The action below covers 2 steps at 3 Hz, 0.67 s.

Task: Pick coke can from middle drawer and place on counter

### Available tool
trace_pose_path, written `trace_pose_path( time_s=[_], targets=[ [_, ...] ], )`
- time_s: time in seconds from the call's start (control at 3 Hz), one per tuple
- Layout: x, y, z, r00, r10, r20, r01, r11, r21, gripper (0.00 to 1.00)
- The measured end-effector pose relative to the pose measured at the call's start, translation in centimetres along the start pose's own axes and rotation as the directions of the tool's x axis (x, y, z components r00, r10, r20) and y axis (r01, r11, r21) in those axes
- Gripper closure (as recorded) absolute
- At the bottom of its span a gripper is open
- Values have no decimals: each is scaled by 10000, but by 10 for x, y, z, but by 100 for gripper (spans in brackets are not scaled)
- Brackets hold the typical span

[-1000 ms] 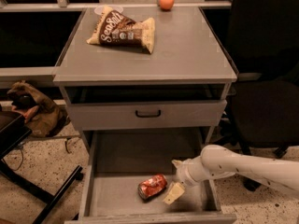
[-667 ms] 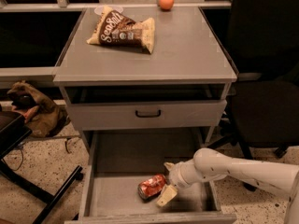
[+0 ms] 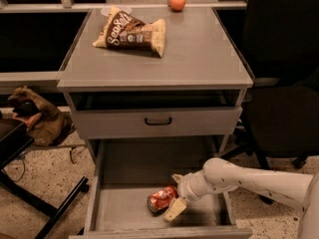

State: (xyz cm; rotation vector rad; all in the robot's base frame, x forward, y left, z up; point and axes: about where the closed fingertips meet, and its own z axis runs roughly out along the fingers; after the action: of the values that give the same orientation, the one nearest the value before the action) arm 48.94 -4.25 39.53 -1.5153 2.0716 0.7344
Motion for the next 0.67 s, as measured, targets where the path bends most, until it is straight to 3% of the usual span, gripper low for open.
trace_pose_path(
  time_s=[0.67],
  targets=[
    [-13,13,25,9993,-314,223,330,9969,-719,0]
  ],
)
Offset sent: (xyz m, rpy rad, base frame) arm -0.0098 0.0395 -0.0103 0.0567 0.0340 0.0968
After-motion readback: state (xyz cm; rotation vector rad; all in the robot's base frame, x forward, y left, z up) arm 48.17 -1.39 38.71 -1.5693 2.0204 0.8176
